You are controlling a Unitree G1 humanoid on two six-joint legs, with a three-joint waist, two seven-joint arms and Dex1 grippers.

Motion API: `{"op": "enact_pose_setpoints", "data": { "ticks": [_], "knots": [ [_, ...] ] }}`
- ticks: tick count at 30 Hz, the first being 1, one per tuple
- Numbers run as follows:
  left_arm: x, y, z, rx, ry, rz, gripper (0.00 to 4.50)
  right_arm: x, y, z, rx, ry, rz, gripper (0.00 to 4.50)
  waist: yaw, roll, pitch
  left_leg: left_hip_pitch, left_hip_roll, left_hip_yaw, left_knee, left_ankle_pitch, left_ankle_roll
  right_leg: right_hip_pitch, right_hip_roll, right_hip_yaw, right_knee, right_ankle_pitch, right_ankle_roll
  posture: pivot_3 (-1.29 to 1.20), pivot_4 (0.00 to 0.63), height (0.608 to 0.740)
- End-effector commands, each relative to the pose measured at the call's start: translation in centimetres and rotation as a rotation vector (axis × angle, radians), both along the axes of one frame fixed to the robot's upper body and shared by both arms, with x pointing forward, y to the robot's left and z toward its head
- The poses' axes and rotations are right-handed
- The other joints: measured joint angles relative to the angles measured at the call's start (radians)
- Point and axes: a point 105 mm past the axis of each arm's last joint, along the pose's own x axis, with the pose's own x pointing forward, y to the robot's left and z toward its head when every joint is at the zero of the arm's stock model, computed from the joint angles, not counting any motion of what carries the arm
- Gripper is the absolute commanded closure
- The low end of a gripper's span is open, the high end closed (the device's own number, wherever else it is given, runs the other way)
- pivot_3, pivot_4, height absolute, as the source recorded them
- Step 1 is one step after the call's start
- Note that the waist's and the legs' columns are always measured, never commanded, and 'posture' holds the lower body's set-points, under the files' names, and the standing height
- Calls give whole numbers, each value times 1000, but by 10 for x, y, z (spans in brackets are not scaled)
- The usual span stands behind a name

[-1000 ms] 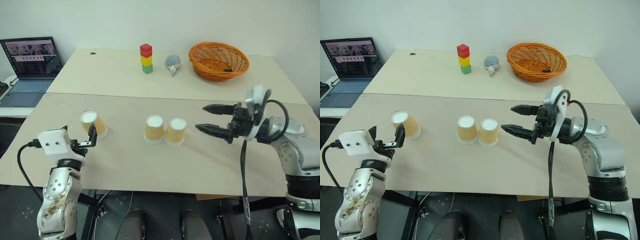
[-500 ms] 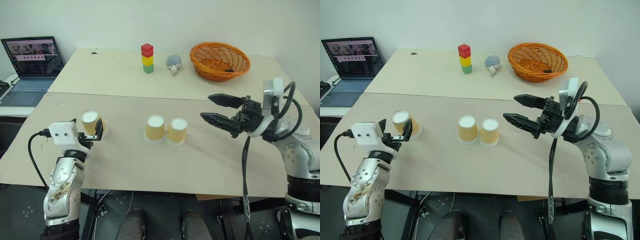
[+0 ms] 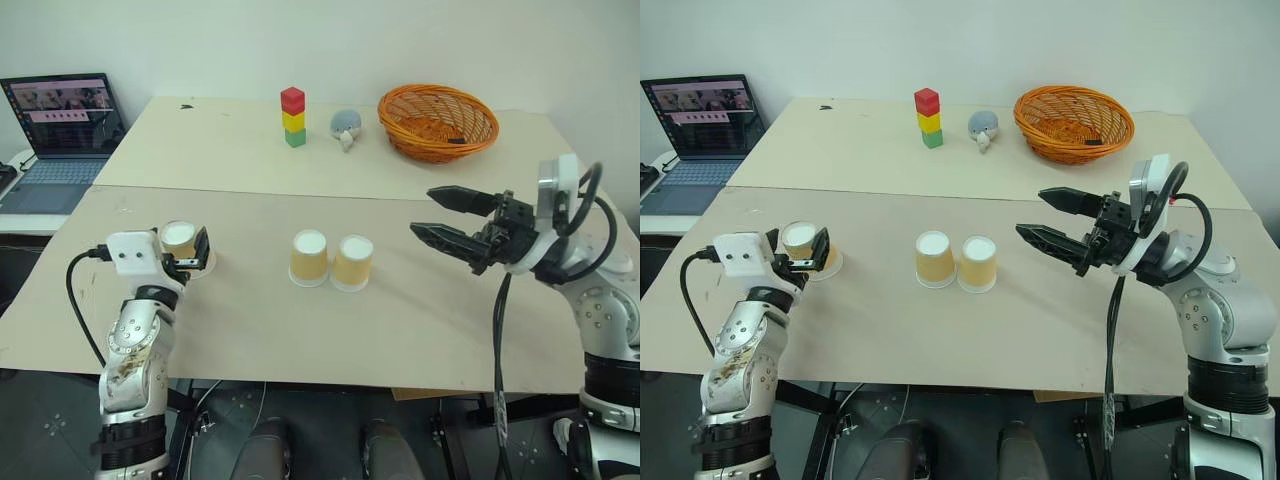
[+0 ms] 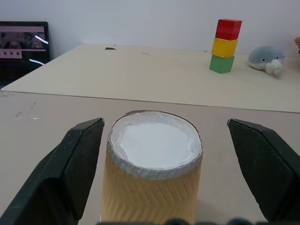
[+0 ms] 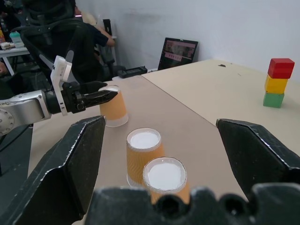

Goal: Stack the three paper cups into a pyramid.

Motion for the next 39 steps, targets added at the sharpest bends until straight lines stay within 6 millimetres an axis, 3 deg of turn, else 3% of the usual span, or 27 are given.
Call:
{"op": "enact_pose_setpoints", "data": {
  "ticks": [1,15,16,18,22,25,30,32,35,39],
  "knots": [
    [1,-1,9,-4,-40,11,0,-8,-4,15,-1,-72,-13,56,0,0,0,0,0,0,0,0,0,0,0,0,0,0,0,0,150,681],
    [3,1,0,-45,-15,45,0,-5,-8,14,-18,-63,-37,56,0,0,0,0,0,0,0,0,0,0,0,0,0,0,0,0,150,681],
    [3,0,0,-44,-15,41,413,-4,-8,14,-21,-65,-41,0,0,0,0,0,0,0,0,0,0,0,0,0,0,0,0,0,150,681],
    [4,-2,0,-44,-14,35,687,-4,-8,14,-25,-66,-46,0,0,0,0,0,0,0,0,0,0,0,0,0,0,0,0,0,150,681],
    [7,-7,1,-37,-8,1,2092,-2,-9,15,-28,-71,-55,0,0,0,0,0,0,0,0,0,0,0,0,0,0,0,0,0,150,681],
    [13,-13,20,45,-66,-32,2092,-1,-10,15,-31,-72,-61,0,1,0,0,0,0,0,0,0,0,0,0,0,0,0,0,0,150,681],
    [33,-21,78,110,-201,-134,2092,0,-12,16,-40,-78,-73,0,7,-1,1,-1,0,0,0,0,0,0,0,-1,0,0,0,0,150,681],
    [44,-31,110,120,-251,-227,2092,0,-14,17,-42,-78,-79,0,7,-1,1,-1,-1,0,0,0,0,0,0,-1,-1,0,0,0,150,681],
    [48,-64,143,174,-305,-445,2092,-12,-14,17,-42,-65,-44,0,8,-3,2,-2,-1,-1,0,0,0,-1,0,-3,-1,0,1,0,150,681],
    [40,-109,146,234,-285,-756,2092,-18,-20,5,-94,-36,-62,0,9,-3,2,-4,-1,-1,0,0,1,-1,0,-3,-3,0,1,0,150,681]
  ]
}}
